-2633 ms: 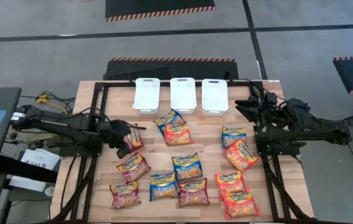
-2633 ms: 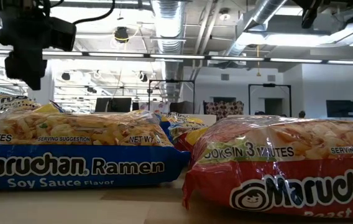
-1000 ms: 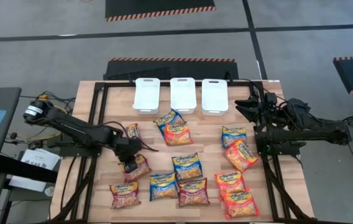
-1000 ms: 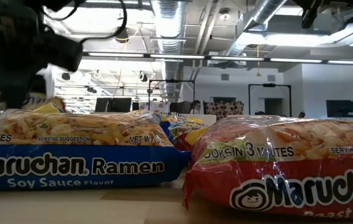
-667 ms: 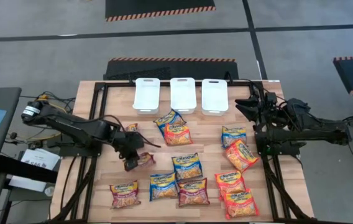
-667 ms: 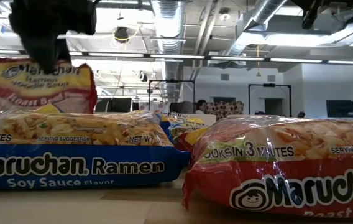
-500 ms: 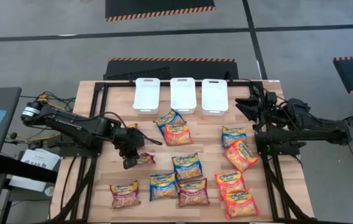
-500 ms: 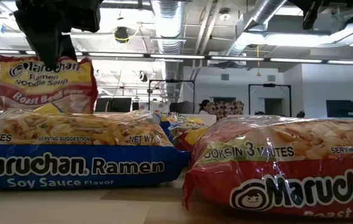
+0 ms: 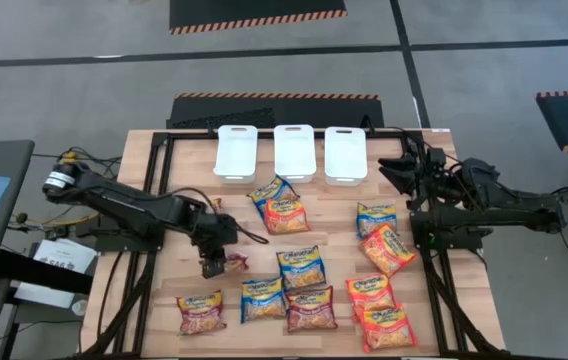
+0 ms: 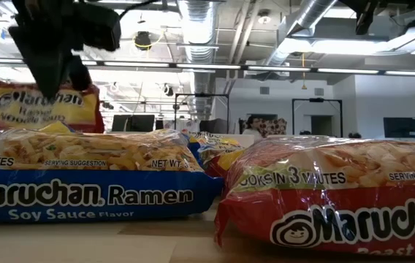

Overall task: Sort Maruchan noodles
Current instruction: Put the red noodle pack into the left white bin

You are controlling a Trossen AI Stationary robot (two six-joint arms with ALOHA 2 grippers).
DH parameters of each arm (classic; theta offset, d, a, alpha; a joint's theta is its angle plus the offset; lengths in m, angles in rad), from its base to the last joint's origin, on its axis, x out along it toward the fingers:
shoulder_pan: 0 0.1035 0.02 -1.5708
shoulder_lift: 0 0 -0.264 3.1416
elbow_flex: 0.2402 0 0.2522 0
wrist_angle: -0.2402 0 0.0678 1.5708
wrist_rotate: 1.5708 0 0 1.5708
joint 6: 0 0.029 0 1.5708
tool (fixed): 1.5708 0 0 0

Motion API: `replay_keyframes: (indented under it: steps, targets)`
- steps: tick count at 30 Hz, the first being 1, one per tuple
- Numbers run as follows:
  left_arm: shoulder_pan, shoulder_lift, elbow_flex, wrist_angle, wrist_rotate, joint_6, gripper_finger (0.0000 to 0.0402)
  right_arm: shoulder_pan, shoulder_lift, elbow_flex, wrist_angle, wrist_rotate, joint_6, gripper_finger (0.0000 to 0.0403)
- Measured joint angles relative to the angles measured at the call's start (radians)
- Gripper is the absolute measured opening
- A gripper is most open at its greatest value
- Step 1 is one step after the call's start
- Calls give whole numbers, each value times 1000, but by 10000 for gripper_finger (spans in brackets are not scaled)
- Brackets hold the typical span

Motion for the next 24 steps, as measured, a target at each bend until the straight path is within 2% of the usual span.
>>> replay_keyframes:
  steps: [3, 8, 13, 18, 24]
  targets:
    - [0, 50, 0, -3, 25, 21, 0, 0, 0, 0, -2, 0, 0, 162]
    - [20, 90, 0, 18, 137, 47, 0, 0, 0, 0, -3, 0, 0, 162]
    - [25, 85, 0, 9, 164, 42, 10, 0, 0, 0, -7, 0, 0, 162]
    - [25, 84, 0, 10, 214, 19, 46, 0, 0, 0, -35, 0, -1, 162]
    - [25, 84, 0, 10, 228, 6, 104, 0, 0, 0, -65, 0, -2, 162]
